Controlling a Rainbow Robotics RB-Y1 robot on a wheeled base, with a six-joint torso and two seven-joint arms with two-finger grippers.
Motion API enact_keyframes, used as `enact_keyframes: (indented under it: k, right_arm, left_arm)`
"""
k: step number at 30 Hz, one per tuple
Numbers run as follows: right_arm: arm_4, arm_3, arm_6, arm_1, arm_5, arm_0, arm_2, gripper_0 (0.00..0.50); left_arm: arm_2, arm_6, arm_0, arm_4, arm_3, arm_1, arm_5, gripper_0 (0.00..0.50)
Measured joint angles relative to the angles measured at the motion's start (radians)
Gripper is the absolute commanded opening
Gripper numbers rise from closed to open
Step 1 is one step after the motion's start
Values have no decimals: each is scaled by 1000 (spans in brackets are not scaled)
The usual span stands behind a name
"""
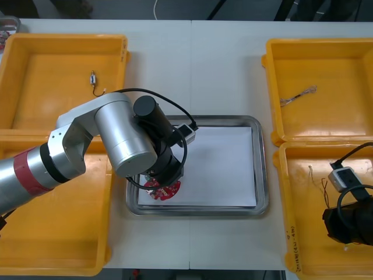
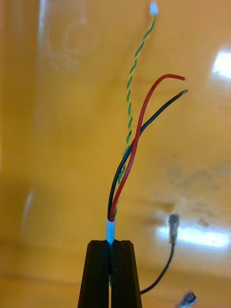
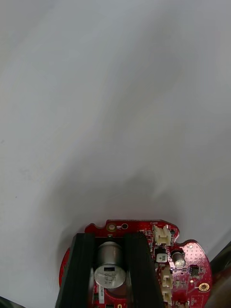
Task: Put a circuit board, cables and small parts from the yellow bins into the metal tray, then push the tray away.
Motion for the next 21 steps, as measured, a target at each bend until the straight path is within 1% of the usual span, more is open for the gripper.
enact_keyframes:
  k: [1, 3, 5, 11, 14, 16, 21]
  right_arm:
    - [-4, -19, 0, 0, 24, -2, -13, 0]
    - [-20, -56, 0, 0, 80, -11, -39, 0]
    - [-55, -85, 0, 0, 131, -24, -68, 0]
    - [-220, -127, 0, 0, 301, -94, -185, 0]
    - [-293, -129, 0, -7, 321, -137, -241, 0]
    - [-337, -130, 0, -18, 321, -165, -269, 0]
    - [-422, -130, 0, -71, 322, -218, -309, 0]
  left_arm:
    - [0, 1, 0, -1, 0, 0, 0, 497]
    - [0, 5, 0, -2, 0, -1, 0, 500]
    - [0, 20, 0, -4, 0, -1, 0, 500]
    - [0, 80, 0, -4, 0, -3, 0, 500]
    - [1, 92, -1, -4, -3, -3, 4, 500]
    - [6, 93, -1, -3, -12, -3, 27, 500]
    - [76, 93, -2, 12, -65, -3, 153, 500]
